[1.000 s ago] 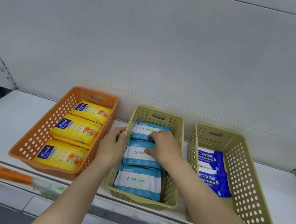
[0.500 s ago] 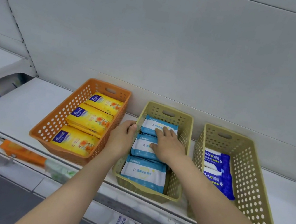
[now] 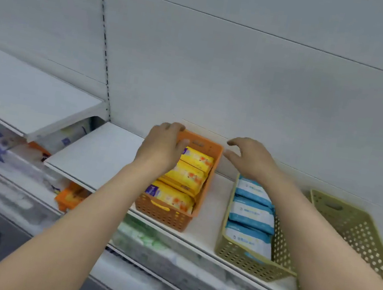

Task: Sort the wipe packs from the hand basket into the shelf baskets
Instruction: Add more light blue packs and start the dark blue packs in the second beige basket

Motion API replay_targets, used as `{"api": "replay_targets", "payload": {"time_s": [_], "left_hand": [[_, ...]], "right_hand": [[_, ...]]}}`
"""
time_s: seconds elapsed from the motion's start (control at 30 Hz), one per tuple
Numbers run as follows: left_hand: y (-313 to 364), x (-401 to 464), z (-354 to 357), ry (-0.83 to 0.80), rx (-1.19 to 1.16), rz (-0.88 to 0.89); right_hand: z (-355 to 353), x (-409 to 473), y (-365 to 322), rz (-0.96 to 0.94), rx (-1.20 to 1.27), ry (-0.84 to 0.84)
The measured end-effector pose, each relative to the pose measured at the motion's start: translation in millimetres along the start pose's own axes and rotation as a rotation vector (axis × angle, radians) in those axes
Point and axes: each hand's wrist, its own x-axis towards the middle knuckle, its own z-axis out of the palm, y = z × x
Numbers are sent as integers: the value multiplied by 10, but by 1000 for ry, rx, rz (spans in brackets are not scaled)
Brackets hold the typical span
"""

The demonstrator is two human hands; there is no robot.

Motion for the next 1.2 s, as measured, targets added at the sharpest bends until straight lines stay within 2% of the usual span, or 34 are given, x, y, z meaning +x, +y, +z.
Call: {"api": "replay_targets", "payload": {"time_s": [0.2,0.33,0.47,0.73,1.07,1.2], "left_hand": [[-1160,-441,-1134,190,215,-6],[-1956,-987,-1731,271,280,-43],[-2726,-1611,-2072,286,312,-157],[-4103,-2426,-2329,310,215,-517],[-6130,-2102,-3170,266,243,-824],[-6920,-1865,-3594,245,251,-917]], "right_hand": [[-38,59,-1552,-249,94,276],[349,-15,-2656,-409,165,319],[980,-72,-3614,-536,210,225],[2086,180,-5084,-720,287,-78],[3223,1536,-7177,-859,364,-316],[3545,2124,-8020,-897,305,-401]]}}
